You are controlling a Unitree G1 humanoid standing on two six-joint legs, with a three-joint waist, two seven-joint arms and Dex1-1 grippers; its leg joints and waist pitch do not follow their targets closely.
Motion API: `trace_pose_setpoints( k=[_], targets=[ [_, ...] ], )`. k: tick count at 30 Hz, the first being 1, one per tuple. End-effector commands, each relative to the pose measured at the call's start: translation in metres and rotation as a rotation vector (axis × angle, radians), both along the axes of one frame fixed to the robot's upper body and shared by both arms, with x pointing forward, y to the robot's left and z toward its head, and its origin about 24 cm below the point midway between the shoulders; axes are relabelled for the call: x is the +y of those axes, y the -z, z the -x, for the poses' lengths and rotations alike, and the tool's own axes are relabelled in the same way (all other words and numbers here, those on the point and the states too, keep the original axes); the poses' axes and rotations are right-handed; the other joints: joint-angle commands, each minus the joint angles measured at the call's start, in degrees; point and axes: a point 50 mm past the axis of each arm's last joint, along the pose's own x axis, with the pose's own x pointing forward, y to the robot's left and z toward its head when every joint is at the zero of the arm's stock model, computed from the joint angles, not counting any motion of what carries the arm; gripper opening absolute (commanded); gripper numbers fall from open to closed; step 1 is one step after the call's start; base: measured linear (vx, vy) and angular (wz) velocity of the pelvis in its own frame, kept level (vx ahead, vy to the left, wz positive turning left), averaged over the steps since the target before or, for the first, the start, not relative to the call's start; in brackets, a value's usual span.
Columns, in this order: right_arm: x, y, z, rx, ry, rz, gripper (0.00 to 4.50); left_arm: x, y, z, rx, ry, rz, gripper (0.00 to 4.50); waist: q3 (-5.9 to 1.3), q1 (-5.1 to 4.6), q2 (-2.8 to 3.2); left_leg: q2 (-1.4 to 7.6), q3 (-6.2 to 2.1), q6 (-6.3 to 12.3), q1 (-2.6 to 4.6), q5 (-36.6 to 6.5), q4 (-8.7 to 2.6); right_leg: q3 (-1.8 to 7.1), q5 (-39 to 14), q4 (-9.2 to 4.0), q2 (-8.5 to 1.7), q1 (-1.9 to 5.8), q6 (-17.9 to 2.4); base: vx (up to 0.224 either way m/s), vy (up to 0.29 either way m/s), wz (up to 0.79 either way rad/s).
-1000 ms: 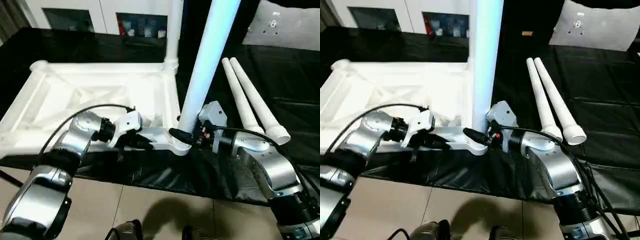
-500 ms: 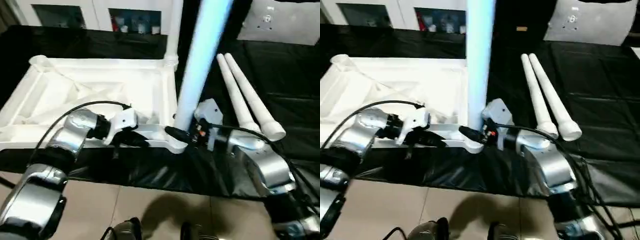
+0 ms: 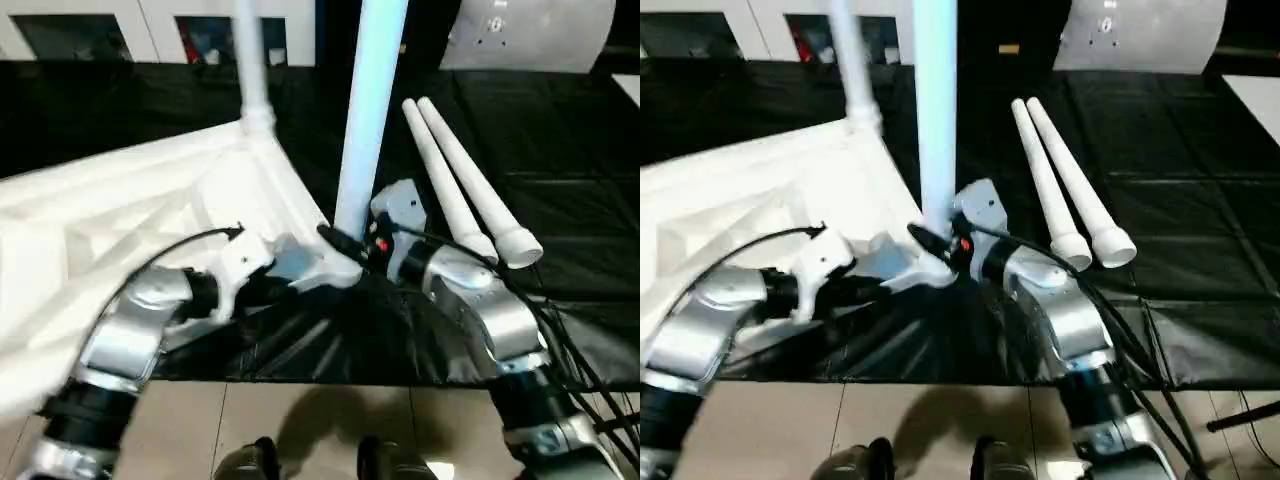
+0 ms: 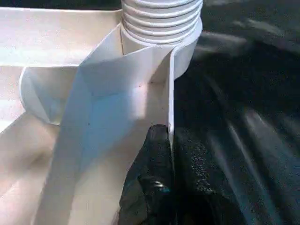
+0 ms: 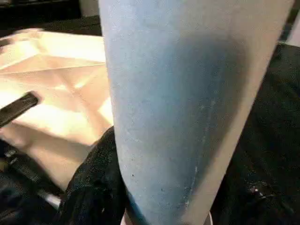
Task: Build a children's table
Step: Insert table leg to table base
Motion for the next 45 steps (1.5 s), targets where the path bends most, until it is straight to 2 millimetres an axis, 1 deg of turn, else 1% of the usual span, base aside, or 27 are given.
trace_pose_setpoints(
  k=[1,4,6,9,11,12,13,14,15,16,17,18,21,23,24,26,27,29,31,34,35,36,37,40,41,44,45],
  targets=[
    [0.0,0.062,0.011,0.259,0.041,0.122,1.89,-0.034,-0.02,0.008,-0.056,0.113,0.068,0.0,-1.94,0.12,0.21,5.17,-3.09,-1.97,1.67,-23.7,-4.75,3.62,-26.7,-4.72,-5.54,0.44,-8.6,0.0,0.0,0.0],
    [0.003,0.06,0.009,0.258,0.048,0.112,1.89,-0.038,-0.024,0.009,-0.057,0.094,0.065,0.0,-2.35,-0.04,0.32,5.06,-2.98,-1.43,1.35,-21.4,-4.62,3.47,-21.8,-4.19,-5.38,1.02,-9.6,0.0,0.0,0.0],
    [0.008,0.058,0.009,0.253,0.027,0.104,1.89,-0.033,-0.021,0.006,-0.061,0.056,0.032,0.0,-2.53,-0.18,0.33,4.88,-2.71,-0.39,1.24,-19.3,-4.31,3.4,-18.6,-4.08,-5.27,1.27,-10.2,0.0,0.0,0.0],
    [0.01,0.059,0.01,0.255,0.02,0.1,1.89,-0.027,-0.018,0.006,-0.053,0.041,0.008,0.0,-2.8,-0.18,0.26,4.79,-2.56,0.76,1.22,-17.1,-4.05,3.32,-16.0,-3.8,-5.22,1.62,-11.0,0.0,0.0,0.0],
    [0.01,0.06,0.01,0.26,0.027,0.099,1.89,-0.025,-0.018,0.006,-0.047,0.032,-0.001,0.0,-2.77,-0.17,0.27,4.78,-2.48,1.14,1.24,-16.7,-3.98,3.26,-16.2,-3.82,-5.24,1.68,-11.3,0.0,0.0,0.0],
    [0.009,0.061,0.009,0.261,0.03,0.099,1.89,-0.024,-0.018,0.007,-0.044,0.027,-0.005,0.0,-2.69,-0.19,0.27,4.83,-2.52,1.09,1.28,-17.0,-4.01,3.22,-17.5,-3.89,-5.31,1.71,-11.2,0.0,0.0,0.0],
    [0.009,0.061,0.009,0.26,0.031,0.1,2.24,-0.024,-0.018,0.007,-0.043,0.024,-0.007,0.0,-2.6,-0.21,0.29,4.83,-2.55,1.03,1.26,-17.4,-4.04,3.18,-18.5,-3.97,-5.32,1.69,-11.1,0.0,0.0,0.0],
    [0.009,0.062,0.009,0.262,0.036,0.097,2.45,-0.024,-0.018,0.008,-0.041,0.02,-0.008,0.0,-2.55,-0.21,0.32,4.83,-2.57,0.85,1.3,-17.8,-4.05,3.17,-19.4,-4.04,-5.32,1.67,-10.9,0.0,0.0,0.0],
    [0.009,0.062,0.009,0.262,0.036,0.097,2.59,-0.024,-0.018,0.008,-0.041,0.02,-0.008,0.0,-2.46,-0.27,0.33,4.89,-2.68,0.21,1.57,-19.3,-4.12,3.12,-22.1,-4.26,-5.27,1.49,-10.3,0.0,0.0,0.0],
    [0.008,0.062,0.008,0.265,0.039,0.089,2.65,-0.024,-0.019,0.008,-0.04,0.02,-0.009,0.0,-2.48,-0.29,0.42,4.85,-2.7,0.04,1.63,-19.5,-4.05,3.16,-22.5,-4.32,-5.32,1.46,-10.4,0.0,0.0,0.0],
    [0.008,0.062,0.007,0.267,0.041,0.085,2.65,-0.025,-0.019,0.008,-0.04,0.021,-0.008,0.0,-2.71,-0.19,0.35,4.92,-2.58,0.0,1.65,-19.1,-3.97,3.28,-21.6,-4.37,-5.47,1.61,-10.4,0.0,0.0,0.0],
    [0.007,0.062,0.007,0.266,0.043,0.085,2.76,-0.025,-0.019,0.008,-0.04,0.022,-0.008,0.0,-2.72,-0.18,0.34,4.91,-2.65,-0.05,1.64,-18.3,-3.9,3.23,-20.4,-4.09,-5.23,1.57,-10.5,0.0,0.0,0.0],
    [0.004,0.062,0.007,0.258,0.051,0.083,3.13,-0.022,-0.017,0.007,-0.03,0.035,-0.03,0.0,-3.0,-0.02,0.67,4.84,-2.39,0.72,1.6,-15.1,-3.78,3.09,-13.8,-3.46,-4.91,1.82,-12.1,0.0,0.0,0.0],
    [0.002,0.062,0.007,0.25,0.054,0.083,3.2,-0.02,-0.017,0.006,-0.032,0.033,-0.037,0.0,-3.23,0.17,0.68,4.78,-2.28,1.23,1.58,-13.3,-3.57,3.04,-11.1,-3.15,-4.9,2.1,-12.9,0.0,0.0,0.0],
    [-0.001,0.062,0.008,0.239,0.047,0.08,3.35,-0.017,-0.017,0.005,-0.036,0.034,-0.048,0.0,-3.32,0.25,0.65,4.78,-2.22,1.42,1.64,-12.6,-3.47,3.01,-10.2,-3.13,-4.9,2.14,-13.2,0.0,0.0,0.0],
    [-0.005,0.062,0.01,0.221,0.045,0.077,3.57,-0.015,-0.017,0.003,-0.039,0.037,-0.061,0.0,-3.69,0.81,0.47,4.73,-2.09,2.51,1.47,-9.2,-3.05,2.94,-5.2,-2.48,-4.9,2.52,-14.1,0.0,0.0,0.0],
    [-0.01,0.061,0.013,0.211,0.03,0.067,3.65,-0.013,-0.016,0.001,-0.043,0.048,-0.066,0.0,-3.71,0.83,0.54,4.68,-2.06,3.28,1.45,-8.0,-3.02,2.82,-3.4,-2.28,-4.76,2.59,-14.7,0.0,0.0,0.0],
    [-0.018,0.057,0.017,0.195,-0.003,0.046,3.72,-0.009,-0.015,-0.002,-0.051,0.069,-0.078,0.0,-3.66,1.06,0.55,4.75,-1.99,4.07,1.54,-8.0,-2.89,2.81,-3.5,-2.39,-4.89,2.63,-14.8,0.0,0.0,0.0],
    [-0.023,0.055,0.021,0.184,-0.027,0.037,4.07,-0.006,-0.014,-0.004,-0.051,0.086,-0.087,0.0,-3.69,1.42,0.52,4.8,-2.05,4.64,1.57,-8.3,-2.87,2.76,-4.3,-2.42,-4.86,2.72,-14.3,0.0,0.0,0.0],
    [-0.035,0.052,0.024,0.157,-0.055,0.056,4.22,-0.003,-0.011,-0.007,-0.04,0.122,-0.088,0.0,-3.63,1.58,0.51,4.76,-2.1,4.17,1.57,-9.6,-2.92,2.71,-6.8,-2.66,-4.92,2.68,-14.1,0.0,0.0,0.0],
    [-0.046,0.049,0.024,0.139,-0.063,0.067,4.3,-0.002,-0.009,-0.008,-0.033,0.175,-0.091,0.0,-3.66,1.58,0.43,4.82,-2.14,3.86,1.55,-10.1,-2.91,2.73,-7.6,-2.66,-5.03,2.76,-14.1,0.0,0.0,0.0],
    [-0.048,0.048,0.023,0.135,-0.064,0.067,4.4,-0.002,-0.009,-0.008,-0.029,0.191,-0.09,0.0,-3.64,1.69,0.5,4.73,-2.08,3.88,1.66,-10.5,-2.86,2.72,-8.3,-2.84,-4.97,2.63,-13.9,0.0,0.0,0.0],
    [-0.054,0.045,0.023,0.123,-0.073,0.073,4.47,0.0,-0.007,-0.009,-0.025,0.217,-0.101,0.0,-3.83,1.63,0.45,4.72,-2.11,3.72,1.62,-9.9,-2.78,2.73,-7.6,-2.57,-4.97,2.79,-14.3,0.0,0.0,0.0],
    [-0.063,0.038,0.022,0.101,-0.104,0.087,4.47,0.004,-0.005,-0.011,-0.021,0.258,-0.125,0.0,-3.93,1.69,0.28,4.58,-2.01,4.75,1.39,-8.8,-2.45,2.75,-5.6,-2.37,-4.99,2.89,-14.9,0.0,0.0,0.0],
    [-0.068,0.03,0.023,0.08,-0.152,0.106,4.47,0.007,-0.003,-0.013,-0.026,0.307,-0.154,0.0,-3.95,1.73,0.33,4.61,-2.04,5.12,1.34,-8.6,-2.34,2.73,-5.5,-2.29,-5.02,2.91,-15.1,0.0,0.0,0.0],
    [-0.072,0.023,0.025,0.071,-0.211,0.121,4.47,0.01,-0.001,-0.014,-0.016,0.343,-0.168,0.0,-3.84,1.91,0.23,4.8,-2.06,5.26,1.21,-9.6,-2.3,2.67,-7.7,-2.26,-5.1,2.86,-14.8,0.0,0.0,0.0],
    [-0.074,0.021,0.025,0.068,-0.228,0.129,4.47,0.01,-0.001,-0.015,-0.018,0.365,-0.175,0.0,-3.9,1.98,0.32,4.77,-2.05,5.02,1.38,-10.2,-2.23,2.61,-9.2,-2.38,-5.05,2.71,-14.8,0.0,0.0,0.0]
  ],
)
